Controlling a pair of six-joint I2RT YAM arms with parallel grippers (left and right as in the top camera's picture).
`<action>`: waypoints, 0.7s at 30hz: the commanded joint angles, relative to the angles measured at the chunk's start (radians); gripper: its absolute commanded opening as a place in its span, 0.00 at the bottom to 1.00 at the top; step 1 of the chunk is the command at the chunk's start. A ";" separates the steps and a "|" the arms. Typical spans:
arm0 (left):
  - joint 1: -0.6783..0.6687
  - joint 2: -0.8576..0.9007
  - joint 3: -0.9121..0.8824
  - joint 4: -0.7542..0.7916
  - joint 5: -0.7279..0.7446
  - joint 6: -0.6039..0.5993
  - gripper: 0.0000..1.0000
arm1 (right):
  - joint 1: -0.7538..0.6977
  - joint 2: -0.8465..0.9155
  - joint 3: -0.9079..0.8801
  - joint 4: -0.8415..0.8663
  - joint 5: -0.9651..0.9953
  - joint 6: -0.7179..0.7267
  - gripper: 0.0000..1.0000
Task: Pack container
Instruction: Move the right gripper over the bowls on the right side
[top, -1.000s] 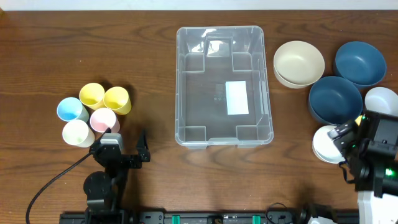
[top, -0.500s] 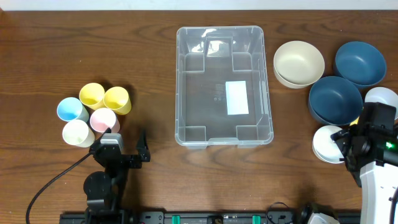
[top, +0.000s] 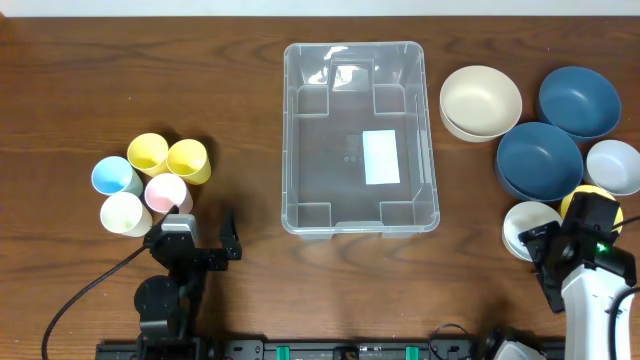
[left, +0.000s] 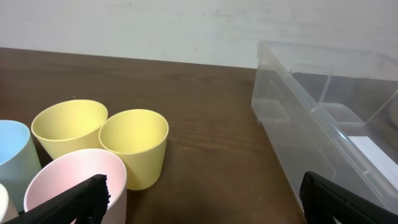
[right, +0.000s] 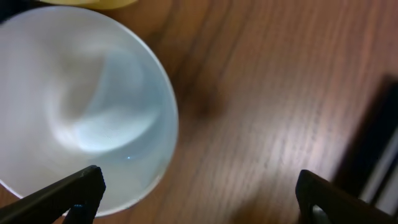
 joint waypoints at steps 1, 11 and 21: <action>0.007 -0.006 -0.024 -0.011 0.010 0.014 0.98 | -0.007 0.000 -0.013 0.031 -0.010 -0.021 0.99; 0.007 -0.006 -0.024 -0.011 0.010 0.014 0.98 | -0.007 0.067 -0.018 0.115 -0.075 -0.017 0.99; 0.007 -0.006 -0.025 -0.011 0.010 0.014 0.98 | -0.007 0.183 -0.018 0.175 -0.101 -0.018 0.99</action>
